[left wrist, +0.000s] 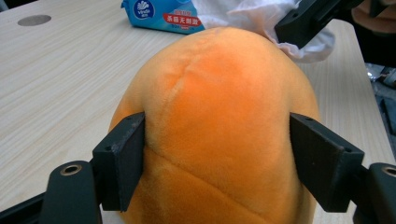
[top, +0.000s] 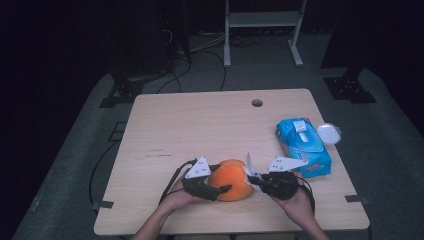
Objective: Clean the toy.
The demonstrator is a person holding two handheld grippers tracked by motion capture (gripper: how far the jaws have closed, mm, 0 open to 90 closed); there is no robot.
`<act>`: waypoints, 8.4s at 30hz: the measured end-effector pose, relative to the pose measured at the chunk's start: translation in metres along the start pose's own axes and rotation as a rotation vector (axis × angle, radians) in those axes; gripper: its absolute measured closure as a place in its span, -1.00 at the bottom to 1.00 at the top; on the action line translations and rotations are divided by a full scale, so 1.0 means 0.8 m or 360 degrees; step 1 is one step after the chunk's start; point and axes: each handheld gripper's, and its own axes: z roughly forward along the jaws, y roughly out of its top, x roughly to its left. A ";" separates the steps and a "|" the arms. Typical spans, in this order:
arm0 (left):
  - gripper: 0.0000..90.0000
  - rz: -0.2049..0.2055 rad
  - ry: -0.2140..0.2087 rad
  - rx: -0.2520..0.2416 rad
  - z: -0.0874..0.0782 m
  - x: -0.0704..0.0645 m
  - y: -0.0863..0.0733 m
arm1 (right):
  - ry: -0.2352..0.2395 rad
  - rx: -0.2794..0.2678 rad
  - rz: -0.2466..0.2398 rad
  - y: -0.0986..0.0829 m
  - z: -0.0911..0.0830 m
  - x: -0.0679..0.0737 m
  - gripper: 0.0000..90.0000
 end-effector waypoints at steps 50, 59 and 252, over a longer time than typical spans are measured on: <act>-0.48 0.0063 -0.0054 0.0029 -0.001 -0.006 0.000 | -0.0010 0.0027 -0.0097 0.009 0.002 0.010 0.86; -0.50 0.0103 -0.0048 0.0035 0.002 -0.012 0.006 | -0.0014 -0.0033 -0.0046 0.008 -0.005 0.002 0.86; -0.32 -0.0170 -0.0021 0.0001 0.008 -0.006 0.005 | -0.0048 0.0001 -0.0028 0.000 -0.032 -0.015 0.88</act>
